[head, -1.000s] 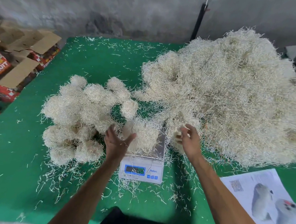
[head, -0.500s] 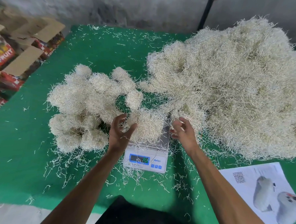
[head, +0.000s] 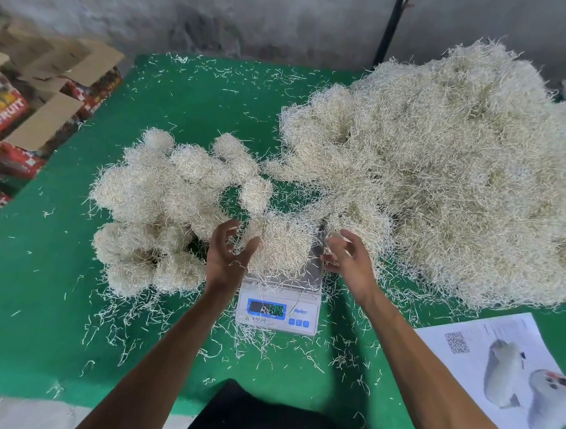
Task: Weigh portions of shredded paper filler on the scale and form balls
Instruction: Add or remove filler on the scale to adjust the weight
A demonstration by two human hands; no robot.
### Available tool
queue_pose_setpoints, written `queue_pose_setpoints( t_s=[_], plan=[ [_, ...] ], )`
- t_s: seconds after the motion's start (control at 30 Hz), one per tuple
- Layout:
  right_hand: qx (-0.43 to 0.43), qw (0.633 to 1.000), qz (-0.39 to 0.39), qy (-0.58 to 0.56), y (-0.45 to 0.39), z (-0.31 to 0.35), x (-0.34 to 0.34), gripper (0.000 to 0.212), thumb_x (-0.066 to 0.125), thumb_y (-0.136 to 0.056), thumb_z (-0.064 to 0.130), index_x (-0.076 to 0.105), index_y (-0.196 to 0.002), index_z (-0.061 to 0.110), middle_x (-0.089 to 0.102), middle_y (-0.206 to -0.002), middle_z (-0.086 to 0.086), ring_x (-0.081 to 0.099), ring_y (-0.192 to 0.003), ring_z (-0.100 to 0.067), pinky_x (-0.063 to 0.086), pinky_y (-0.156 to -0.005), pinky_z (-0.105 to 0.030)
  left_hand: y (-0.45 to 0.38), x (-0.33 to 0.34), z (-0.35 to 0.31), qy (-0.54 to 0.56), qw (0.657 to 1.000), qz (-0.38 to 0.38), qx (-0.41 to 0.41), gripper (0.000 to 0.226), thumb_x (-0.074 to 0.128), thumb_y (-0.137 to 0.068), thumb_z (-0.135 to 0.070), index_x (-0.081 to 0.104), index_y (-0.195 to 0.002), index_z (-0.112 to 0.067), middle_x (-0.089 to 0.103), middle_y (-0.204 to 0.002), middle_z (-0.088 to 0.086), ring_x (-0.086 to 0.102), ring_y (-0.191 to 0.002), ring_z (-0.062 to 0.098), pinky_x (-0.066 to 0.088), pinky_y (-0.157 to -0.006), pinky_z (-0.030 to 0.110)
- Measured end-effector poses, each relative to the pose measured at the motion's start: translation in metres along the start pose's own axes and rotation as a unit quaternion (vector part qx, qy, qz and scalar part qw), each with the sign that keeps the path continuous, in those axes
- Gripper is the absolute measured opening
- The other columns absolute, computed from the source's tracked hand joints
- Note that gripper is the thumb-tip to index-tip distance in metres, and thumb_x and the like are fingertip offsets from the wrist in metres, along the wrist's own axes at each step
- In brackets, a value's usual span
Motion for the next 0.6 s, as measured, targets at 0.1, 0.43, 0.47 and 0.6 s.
queue_pose_setpoints(
  t_s=[0.1, 0.43, 0.47, 0.6],
  plan=[
    [0.002, 1.0, 0.001, 0.001, -0.002, -0.004, -0.002, 0.049, 0.063, -0.103, 0.032, 0.042, -0.146, 0.023, 0.063, -0.126, -0.002, 0.075, -0.1, -0.02, 0.062, -0.081, -0.027, -0.004, 0.007, -0.005, -0.024, 0.999, 0.02, 0.021, 0.075, 0.075, -0.081, -0.057, 0.041, -0.141, -0.028, 0.049, -0.134, -0.01, 0.048, -0.125, 0.01, 0.048, -0.105, 0.043],
    [-0.02, 0.998, 0.002, 0.059, -0.008, -0.018, 0.015, 0.034, 0.062, -0.1, 0.044, 0.055, -0.13, 0.03, 0.072, -0.103, 0.006, 0.074, -0.091, -0.021, 0.063, -0.077, -0.03, -0.013, 0.092, -0.011, -0.375, 0.888, 0.263, 0.04, 0.08, 0.075, -0.078, -0.055, 0.035, -0.145, -0.039, 0.031, -0.157, 0.012, 0.027, -0.145, 0.033, 0.039, -0.107, 0.055],
    [-0.031, 0.996, 0.002, 0.087, -0.007, -0.016, 0.018, 0.042, 0.06, -0.097, 0.055, 0.054, -0.132, 0.031, 0.071, -0.102, 0.013, 0.073, -0.089, -0.018, 0.061, -0.074, -0.025, -0.012, 0.089, -0.008, -0.331, 0.908, 0.256, 0.02, 0.075, 0.077, -0.078, -0.05, 0.039, -0.142, -0.039, 0.032, -0.157, 0.013, 0.029, -0.144, 0.033, 0.039, -0.108, 0.053],
    [-0.023, 0.991, 0.033, 0.127, -0.012, -0.005, 0.034, 0.078, 0.05, -0.084, 0.089, 0.048, -0.143, 0.037, 0.065, -0.083, 0.008, 0.067, -0.074, -0.012, 0.062, -0.068, -0.035, -0.01, 0.073, -0.015, -0.163, 0.954, 0.252, 0.001, 0.069, 0.079, -0.076, -0.041, 0.041, -0.132, -0.051, 0.033, -0.156, 0.011, 0.032, -0.143, 0.028, 0.034, -0.111, 0.048]
  ],
)
Point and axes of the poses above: each hand's wrist, its own y-axis away from the middle knuckle, its own x-axis out of the palm, z = x × y, the point moved 4 cm from there along -y, towards the middle knuckle
